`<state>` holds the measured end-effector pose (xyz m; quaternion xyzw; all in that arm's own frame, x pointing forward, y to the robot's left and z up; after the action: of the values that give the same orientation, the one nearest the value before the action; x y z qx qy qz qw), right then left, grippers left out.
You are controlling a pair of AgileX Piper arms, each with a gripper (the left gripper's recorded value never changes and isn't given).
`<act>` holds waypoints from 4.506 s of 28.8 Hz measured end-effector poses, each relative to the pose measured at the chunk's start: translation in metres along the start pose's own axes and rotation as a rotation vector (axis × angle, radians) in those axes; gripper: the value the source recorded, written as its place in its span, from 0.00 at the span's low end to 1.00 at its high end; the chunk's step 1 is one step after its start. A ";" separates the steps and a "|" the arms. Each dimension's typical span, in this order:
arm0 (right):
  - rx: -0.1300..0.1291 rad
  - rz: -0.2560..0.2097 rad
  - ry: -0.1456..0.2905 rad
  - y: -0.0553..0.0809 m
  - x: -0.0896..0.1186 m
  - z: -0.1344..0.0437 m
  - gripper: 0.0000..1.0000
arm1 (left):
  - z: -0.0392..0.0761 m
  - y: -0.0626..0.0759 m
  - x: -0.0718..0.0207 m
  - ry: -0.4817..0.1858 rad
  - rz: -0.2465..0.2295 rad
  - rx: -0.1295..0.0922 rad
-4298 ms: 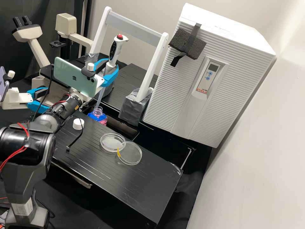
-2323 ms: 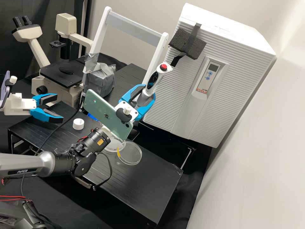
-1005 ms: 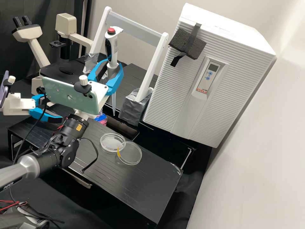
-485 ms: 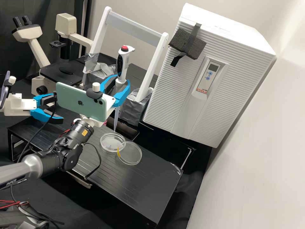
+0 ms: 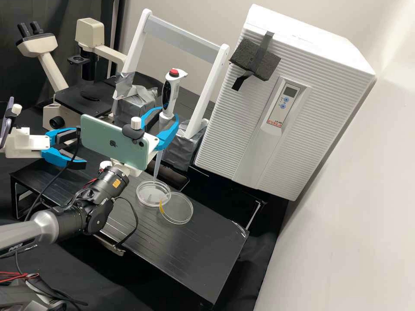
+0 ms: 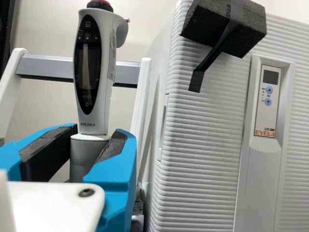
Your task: Use the pipette
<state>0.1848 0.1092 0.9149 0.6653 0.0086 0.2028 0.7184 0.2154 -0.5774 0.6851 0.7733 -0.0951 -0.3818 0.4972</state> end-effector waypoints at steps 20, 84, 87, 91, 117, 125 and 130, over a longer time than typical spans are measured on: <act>-0.012 0.007 -0.010 0.002 0.000 0.002 0.00 | -0.001 0.001 -0.0003 0.003 0.003 0.000; 0.135 -0.031 0.034 -0.015 0.042 -0.004 0.00 | -0.059 0.123 -0.0029 0.200 0.314 0.075; 0.135 -0.027 0.039 -0.013 0.041 -0.006 0.00 | -0.059 0.121 -0.0034 0.201 0.309 0.073; 0.133 -0.016 0.046 -0.011 0.040 -0.006 0.00 | -0.059 0.120 -0.0036 0.201 0.305 0.072; 0.047 0.268 -0.092 0.042 0.023 0.020 0.00 | -0.041 0.113 0.0041 0.138 0.286 0.058; 0.075 0.237 -0.077 0.036 0.024 0.019 0.00 | -0.041 0.108 0.0026 0.147 0.275 0.041; 0.100 0.184 -0.060 0.025 0.029 0.016 0.00 | -0.049 0.101 -0.0037 0.181 0.255 0.035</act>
<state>0.2092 0.1031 0.9478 0.7040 -0.0639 0.2475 0.6626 0.2701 -0.5904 0.7825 0.7949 -0.1537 -0.2425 0.5345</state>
